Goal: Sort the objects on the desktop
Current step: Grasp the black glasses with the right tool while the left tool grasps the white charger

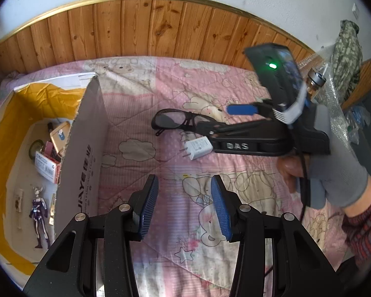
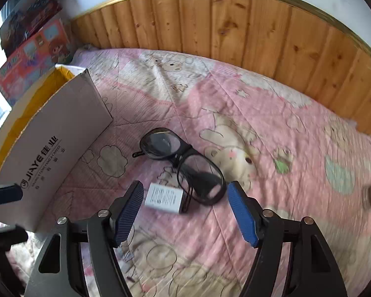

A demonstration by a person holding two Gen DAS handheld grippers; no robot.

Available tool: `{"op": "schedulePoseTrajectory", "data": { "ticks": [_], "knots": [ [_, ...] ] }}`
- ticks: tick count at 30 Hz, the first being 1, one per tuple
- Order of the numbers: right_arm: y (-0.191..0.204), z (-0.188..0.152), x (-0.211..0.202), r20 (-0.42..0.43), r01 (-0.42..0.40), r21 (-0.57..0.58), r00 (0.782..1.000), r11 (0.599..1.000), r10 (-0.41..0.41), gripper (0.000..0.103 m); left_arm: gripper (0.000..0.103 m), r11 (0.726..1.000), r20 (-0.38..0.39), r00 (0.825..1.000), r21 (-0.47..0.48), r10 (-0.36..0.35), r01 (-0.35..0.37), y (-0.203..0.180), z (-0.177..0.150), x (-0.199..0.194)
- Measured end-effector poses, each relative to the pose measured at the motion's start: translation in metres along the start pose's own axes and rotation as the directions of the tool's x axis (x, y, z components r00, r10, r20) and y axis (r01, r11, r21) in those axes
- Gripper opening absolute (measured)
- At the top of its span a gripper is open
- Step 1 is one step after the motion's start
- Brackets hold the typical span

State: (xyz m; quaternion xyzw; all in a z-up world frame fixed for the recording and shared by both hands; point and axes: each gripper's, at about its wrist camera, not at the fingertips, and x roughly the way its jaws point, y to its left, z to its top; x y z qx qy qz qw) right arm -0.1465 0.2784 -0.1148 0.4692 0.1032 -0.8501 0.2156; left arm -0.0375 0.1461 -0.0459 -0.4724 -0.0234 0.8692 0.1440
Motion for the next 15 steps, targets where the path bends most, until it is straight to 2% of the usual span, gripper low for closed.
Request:
{"op": "schedulePoseTrajectory", "data": {
  "ticks": [3,6,7,8,10,15],
  "knots": [
    [0.013,0.02,0.036,-0.068,0.013,-0.118,0.997,0.993,-0.021,0.073,0.047,1.0,-0.01,1.0,0.012,0.004,-0.004,-0.001,0.003,0.012],
    [0.016,0.024,0.075,-0.165,0.012,-0.202,0.985,0.979,-0.046,0.072,0.047,1.0,-0.022,1.0,0.025,-0.003,0.004,-0.002,0.008,0.026],
    [0.013,0.024,0.082,-0.165,0.039,-0.227,0.983,0.973,-0.078,0.069,0.047,0.999,-0.026,1.0,0.035,-0.006,0.007,-0.004,0.009,0.031],
    [0.008,0.022,0.086,-0.171,0.061,-0.236,0.98,0.97,-0.103,0.056,0.047,0.999,-0.033,0.999,0.046,-0.012,0.013,-0.007,0.011,0.037],
    [-0.014,0.023,0.079,-0.166,0.023,-0.154,0.985,0.988,-0.049,0.046,0.047,0.997,-0.05,0.999,0.068,-0.021,0.025,-0.014,0.016,0.052],
    [-0.07,0.002,0.051,-0.087,-0.016,0.077,0.996,0.997,0.023,0.042,0.047,0.993,-0.098,0.995,0.11,-0.019,0.03,-0.033,0.027,0.099]
  ]
}}
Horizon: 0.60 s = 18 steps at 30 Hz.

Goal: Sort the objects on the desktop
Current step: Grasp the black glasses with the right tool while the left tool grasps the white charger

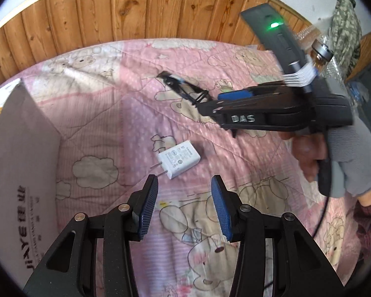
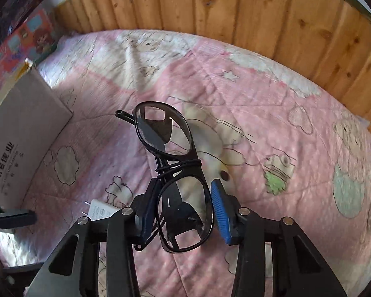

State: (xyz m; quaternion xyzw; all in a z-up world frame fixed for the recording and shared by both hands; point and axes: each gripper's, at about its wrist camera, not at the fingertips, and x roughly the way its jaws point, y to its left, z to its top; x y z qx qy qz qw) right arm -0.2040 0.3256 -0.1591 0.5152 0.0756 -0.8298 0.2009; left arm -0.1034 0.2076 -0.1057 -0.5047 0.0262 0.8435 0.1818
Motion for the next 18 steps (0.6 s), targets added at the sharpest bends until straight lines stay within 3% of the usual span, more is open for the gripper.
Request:
{"op": "schedulePoseTrajectory", "data": {
  "ticks": [4,6,10,13,15,18],
  "knots": [
    [-0.028,-0.017,-0.01,0.016,-0.051,0.094,0.999,0.994,0.05,0.031,0.047,0.998,-0.01,0.999,0.047,0.033,-0.033,-0.009,0.01,0.034],
    [-0.035,-0.016,-0.013,0.026,-0.061,0.119,0.998,0.991,0.058,0.019,0.051,0.997,0.007,0.999,0.064,0.049,-0.05,-0.009,0.013,0.044],
    [-0.031,-0.016,-0.011,0.032,-0.061,0.095,0.998,0.994,0.058,0.019,0.055,1.0,-0.02,1.0,0.011,-0.002,0.003,0.006,0.014,0.059],
    [-0.029,-0.013,-0.009,0.037,-0.056,0.072,0.998,0.996,0.053,0.026,0.054,1.0,-0.005,1.0,0.002,-0.012,0.012,0.006,0.014,0.061],
    [-0.027,-0.012,-0.007,0.049,-0.011,0.05,0.999,0.999,0.008,0.046,0.054,1.0,0.0,1.0,0.006,-0.006,0.006,0.003,0.015,0.062],
    [-0.027,-0.014,0.001,0.076,-0.026,0.057,0.997,0.998,0.022,0.053,0.052,0.999,0.006,1.0,-0.023,-0.03,0.031,0.005,0.018,0.062]
  ]
}}
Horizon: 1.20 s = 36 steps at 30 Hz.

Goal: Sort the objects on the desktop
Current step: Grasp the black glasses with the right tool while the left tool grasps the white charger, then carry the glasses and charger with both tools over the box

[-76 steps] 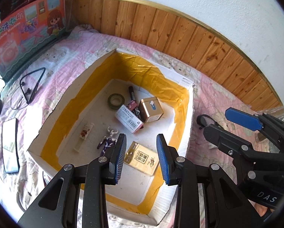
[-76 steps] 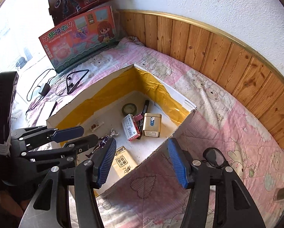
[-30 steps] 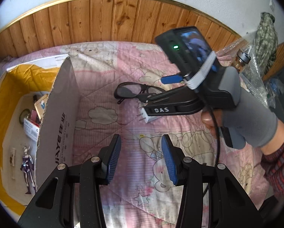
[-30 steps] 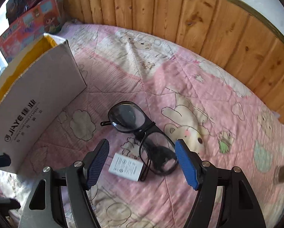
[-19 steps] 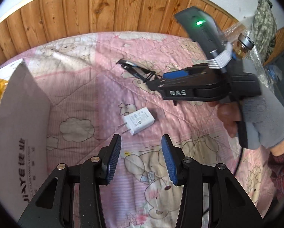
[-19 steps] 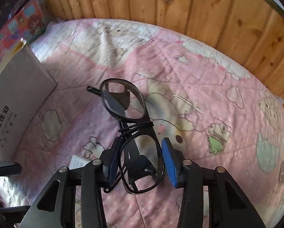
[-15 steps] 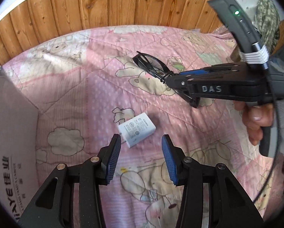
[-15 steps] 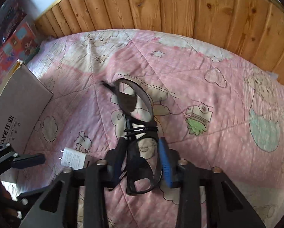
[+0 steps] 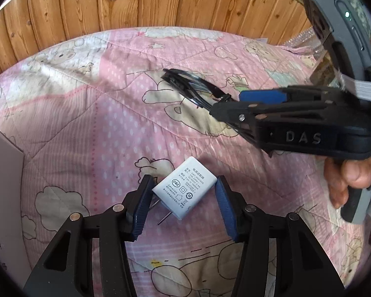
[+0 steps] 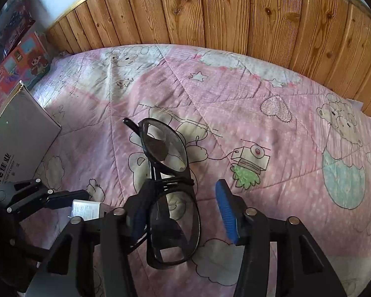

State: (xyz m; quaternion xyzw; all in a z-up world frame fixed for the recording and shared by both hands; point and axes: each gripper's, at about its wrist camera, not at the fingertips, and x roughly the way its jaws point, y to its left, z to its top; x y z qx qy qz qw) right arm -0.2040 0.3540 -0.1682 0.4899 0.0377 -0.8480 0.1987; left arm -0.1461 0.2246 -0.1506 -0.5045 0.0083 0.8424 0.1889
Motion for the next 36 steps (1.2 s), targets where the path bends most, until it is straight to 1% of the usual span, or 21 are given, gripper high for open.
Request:
{"op": "schedulePoseTrajectory", "data": {
  "ticks": [1,2,4,5,7,11,15,17,23,28,36],
  "knots": [
    [-0.001,-0.001,0.005,-0.002,-0.017,0.015,1.0,1.0,0.017,0.053,0.052,1.0,0.002,1.0,-0.008,-0.013,0.013,0.001,0.001,0.001],
    [0.0,-0.004,0.01,-0.02,-0.038,0.028,0.999,0.999,0.039,0.046,0.052,1.0,0.002,1.0,-0.012,-0.008,0.008,0.0,0.001,0.001],
    [0.005,-0.006,0.011,-0.01,-0.024,0.017,1.0,1.0,0.024,0.046,0.051,1.0,0.004,1.0,-0.017,-0.008,0.008,-0.002,0.0,-0.001],
    [0.004,-0.005,0.01,-0.014,-0.031,0.026,0.999,0.999,0.031,0.045,0.051,1.0,0.009,1.0,-0.024,-0.009,0.009,-0.003,0.0,-0.003],
    [-0.001,-0.005,0.007,-0.011,-0.072,0.066,0.997,0.995,0.073,0.045,0.051,0.999,0.014,1.0,-0.042,-0.013,0.013,-0.003,-0.002,-0.008],
    [-0.004,-0.006,0.002,-0.006,-0.102,0.099,0.995,0.99,0.103,0.045,0.051,0.997,0.039,0.999,-0.08,-0.018,0.021,-0.002,-0.004,-0.026],
    [0.004,-0.005,-0.01,-0.003,-0.106,0.094,0.994,0.99,0.107,0.045,0.051,0.994,0.054,0.999,-0.107,-0.006,0.012,0.0,-0.01,-0.045],
    [0.01,-0.007,-0.016,-0.008,-0.101,0.087,0.995,0.991,0.102,0.045,0.051,0.994,0.055,0.998,-0.111,0.011,-0.005,0.0,-0.014,-0.054],
    [0.03,-0.019,-0.034,-0.029,-0.091,0.076,0.995,0.993,0.094,0.045,0.051,0.99,0.074,0.997,-0.142,0.03,-0.02,0.007,-0.029,-0.087],
    [0.044,-0.036,-0.051,-0.032,-0.091,0.111,0.995,0.99,0.095,0.045,0.051,0.985,0.089,0.995,-0.168,0.047,-0.031,0.014,-0.043,-0.112],
    [0.074,-0.061,-0.078,0.005,-0.108,0.171,0.994,0.979,0.109,0.045,0.051,0.98,0.134,0.99,-0.201,0.031,-0.004,0.02,-0.063,-0.154]
  ]
}}
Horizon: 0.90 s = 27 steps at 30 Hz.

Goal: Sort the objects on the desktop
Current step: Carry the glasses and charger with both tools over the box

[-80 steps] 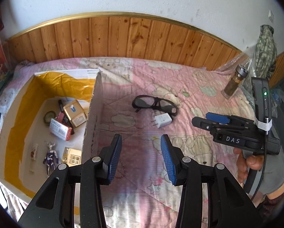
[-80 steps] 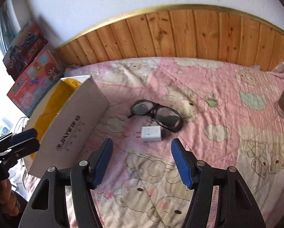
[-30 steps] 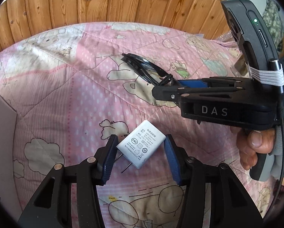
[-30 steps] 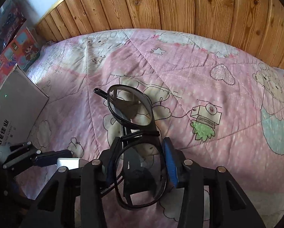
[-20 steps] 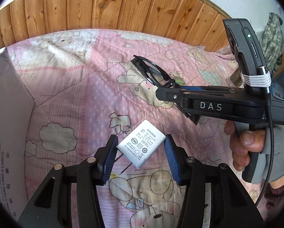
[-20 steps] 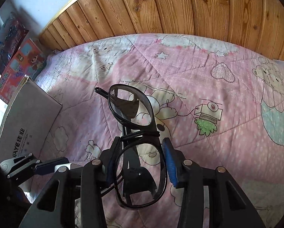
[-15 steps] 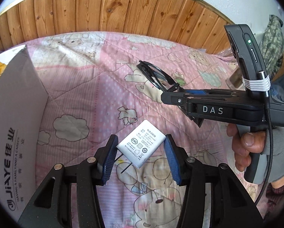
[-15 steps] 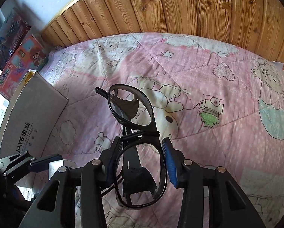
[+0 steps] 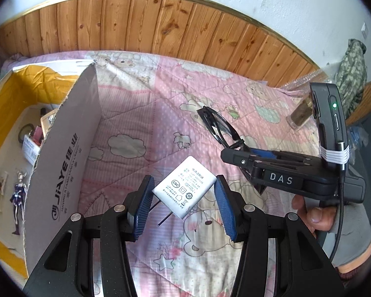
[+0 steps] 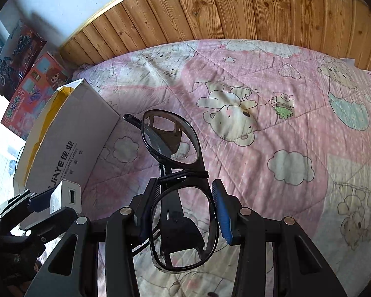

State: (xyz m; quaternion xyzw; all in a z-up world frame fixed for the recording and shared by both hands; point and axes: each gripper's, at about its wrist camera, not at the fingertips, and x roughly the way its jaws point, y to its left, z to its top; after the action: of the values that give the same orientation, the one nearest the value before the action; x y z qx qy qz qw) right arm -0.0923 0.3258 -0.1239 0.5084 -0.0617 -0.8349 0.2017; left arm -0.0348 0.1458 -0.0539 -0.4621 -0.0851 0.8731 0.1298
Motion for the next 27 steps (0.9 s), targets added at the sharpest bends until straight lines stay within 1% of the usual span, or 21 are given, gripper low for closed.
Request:
{"op": "schedulePoseTrajectory", "data": {
  "ticks": [9,16,22,27],
  "knots": [
    [0.036,-0.036,-0.016,0.041,-0.011,0.026,0.999,1.0,0.01,0.045,0.051,1.0,0.022,1.0,-0.024,-0.005,0.005,0.013,-0.015,-0.033],
    [0.057,-0.057,-0.032,0.068,-0.017,0.035,0.998,0.999,0.014,0.045,0.051,0.999,0.046,0.999,-0.034,-0.017,0.019,0.021,-0.024,-0.056],
    [0.077,-0.067,-0.044,0.082,-0.019,0.019,0.996,1.0,0.017,0.045,0.051,0.999,0.064,0.998,-0.044,-0.027,0.03,0.028,-0.03,-0.073],
    [0.095,-0.069,-0.05,0.089,-0.024,-0.001,0.996,1.0,0.024,0.045,0.051,0.997,0.076,0.997,-0.076,-0.023,0.029,0.044,-0.03,-0.087]
  ]
}}
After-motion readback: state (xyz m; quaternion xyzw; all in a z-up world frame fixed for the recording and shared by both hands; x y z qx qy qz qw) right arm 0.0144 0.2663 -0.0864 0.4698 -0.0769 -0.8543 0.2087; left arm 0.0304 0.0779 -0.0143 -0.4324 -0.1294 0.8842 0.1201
